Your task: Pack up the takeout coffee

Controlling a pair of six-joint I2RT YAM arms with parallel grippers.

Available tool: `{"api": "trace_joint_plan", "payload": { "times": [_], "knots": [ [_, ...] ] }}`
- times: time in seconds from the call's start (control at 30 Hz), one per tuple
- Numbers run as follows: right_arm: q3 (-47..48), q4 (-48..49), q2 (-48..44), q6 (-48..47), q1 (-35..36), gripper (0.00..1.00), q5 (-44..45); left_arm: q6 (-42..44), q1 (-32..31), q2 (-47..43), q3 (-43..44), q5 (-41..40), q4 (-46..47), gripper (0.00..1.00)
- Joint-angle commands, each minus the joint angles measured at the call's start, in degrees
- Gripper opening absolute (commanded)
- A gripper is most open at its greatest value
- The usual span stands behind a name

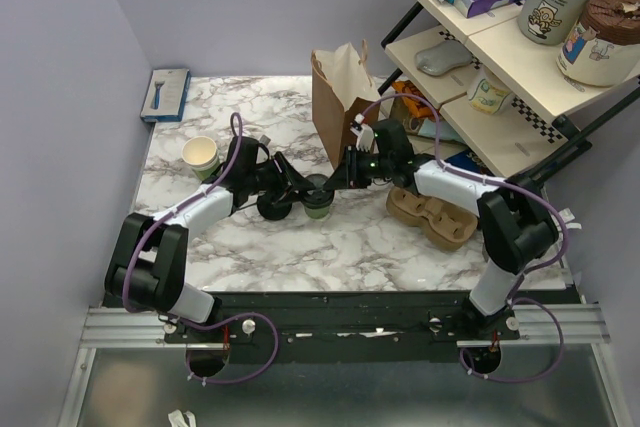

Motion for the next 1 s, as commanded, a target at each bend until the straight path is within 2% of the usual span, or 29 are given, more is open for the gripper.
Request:
{"api": "trace_joint_plan", "payload": {
  "times": [0.0,0.2,0.23,0.27,0.33,0.4,0.43,0.47,0.53,0.63,0.73,0.97],
  "knots": [
    [-4.43,-6.40,10.72,-7.78,1.50,0.01,11.08,1.92,-2.48,4.37,-2.57,-3.22,-7.25,0.40],
    [-5.22,-7.80,10.46,-7.07,0.62,0.15,16.62,1.57,-2.48,3.32,-2.66,-3.57,-7.69,0.40],
    [-4.96,-8.33,9.50,-7.16,0.62,0.24,16.89,1.66,-2.57,3.05,-2.48,-3.49,-7.86,0.43],
    [-4.44,-9.21,8.79,-7.24,0.62,0.29,16.80,1.74,-2.74,2.44,-2.22,-3.49,-8.04,0.45],
    [-3.03,-10.44,6.52,-6.72,0.53,0.39,15.41,2.09,-2.83,1.65,-1.34,-3.66,-8.21,0.50],
    [-0.23,-12.37,5.45,-4.45,0.62,0.42,14.87,2.18,-3.01,0.77,-0.20,-3.57,-8.13,0.56],
    [0.66,-12.90,4.92,-3.56,0.62,0.53,14.78,2.79,-3.01,0.50,0.15,-4.01,-7.95,0.62],
    [1.71,-13.52,4.57,-2.94,0.62,0.57,14.43,2.97,-2.92,0.07,0.51,-4.71,-7.95,0.69],
    [4.52,-13.70,4.39,-1.62,0.62,0.64,13.29,3.24,-2.92,-0.11,1.12,-5.68,-7.17,0.74],
    [8.91,-15.54,4.39,-1.10,0.53,0.68,10.92,2.71,-3.01,0.06,2.00,-4.90,-4.71,0.78],
    [11.82,-16.77,3.25,-1.18,0.62,0.73,10.39,1.92,-2.92,-0.29,2.26,-3.66,-2.59,0.87],
    [12.10,-17.57,-2.11,-1.88,0.62,0.80,9.42,4.38,-3.01,-3.53,4.99,-6.12,-6.89,0.99]
  ]
}}
